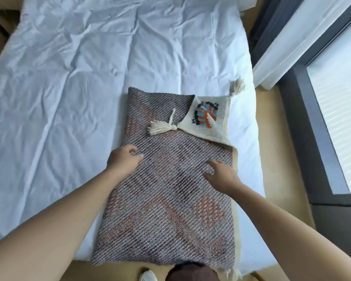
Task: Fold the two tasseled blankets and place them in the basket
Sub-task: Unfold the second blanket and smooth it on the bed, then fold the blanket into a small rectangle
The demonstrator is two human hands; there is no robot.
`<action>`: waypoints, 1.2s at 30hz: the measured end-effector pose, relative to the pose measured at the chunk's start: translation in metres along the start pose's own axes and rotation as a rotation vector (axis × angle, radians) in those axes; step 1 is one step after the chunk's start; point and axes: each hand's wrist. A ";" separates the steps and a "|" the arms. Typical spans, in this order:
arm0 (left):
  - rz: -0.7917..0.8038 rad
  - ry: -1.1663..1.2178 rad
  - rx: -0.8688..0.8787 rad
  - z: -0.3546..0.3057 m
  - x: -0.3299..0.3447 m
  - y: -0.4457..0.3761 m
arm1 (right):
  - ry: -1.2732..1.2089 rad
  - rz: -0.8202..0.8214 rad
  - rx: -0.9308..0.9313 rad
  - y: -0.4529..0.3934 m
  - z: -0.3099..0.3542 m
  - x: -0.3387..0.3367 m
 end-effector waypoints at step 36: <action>-0.505 0.236 -0.257 -0.021 0.005 -0.313 | -1.255 -0.591 0.312 -0.324 -0.125 -0.135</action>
Point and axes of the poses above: each hand's wrist, its own y-axis away from the middle knuckle, its own x-axis out of the palm, z = x × y, and after that the axes turned 2 degrees about z, right-handed
